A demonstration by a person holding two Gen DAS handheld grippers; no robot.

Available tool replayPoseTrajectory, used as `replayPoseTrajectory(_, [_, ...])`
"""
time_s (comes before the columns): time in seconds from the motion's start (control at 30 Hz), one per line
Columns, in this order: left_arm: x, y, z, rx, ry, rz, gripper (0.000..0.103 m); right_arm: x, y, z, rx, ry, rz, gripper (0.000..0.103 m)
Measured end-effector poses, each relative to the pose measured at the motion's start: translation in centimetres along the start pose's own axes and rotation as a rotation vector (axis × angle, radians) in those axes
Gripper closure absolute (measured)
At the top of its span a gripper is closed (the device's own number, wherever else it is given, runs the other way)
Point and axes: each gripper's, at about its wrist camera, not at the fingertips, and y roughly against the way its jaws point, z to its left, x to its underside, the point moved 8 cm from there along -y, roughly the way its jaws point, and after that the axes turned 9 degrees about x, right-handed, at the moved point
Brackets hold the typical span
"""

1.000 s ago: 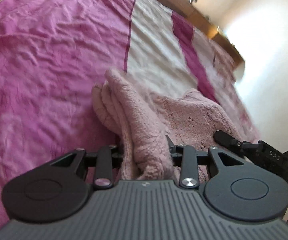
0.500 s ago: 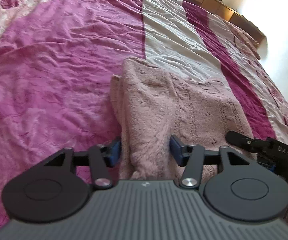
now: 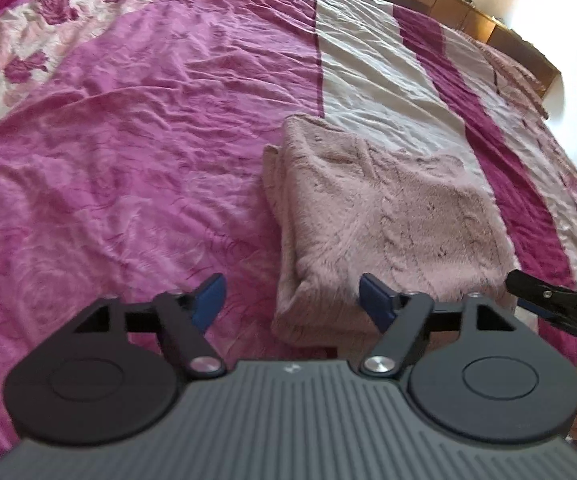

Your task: Fold small clothes

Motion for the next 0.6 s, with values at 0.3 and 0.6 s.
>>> replayPoseTrajectory(0.3, [3.2, -0.3, -1.4, -0.062, -0.098, 0.089, 0.023, 3.7, 1.5, 0.4, 0.079, 0.088, 0.092, 0.026])
replayPoseTrajectory(0.6, [5.8, -1.9, -1.9, -0.107, -0.104, 0.156, 0.023, 6.9, 0.2, 0.8, 0.152, 0.190, 0.159, 0.025])
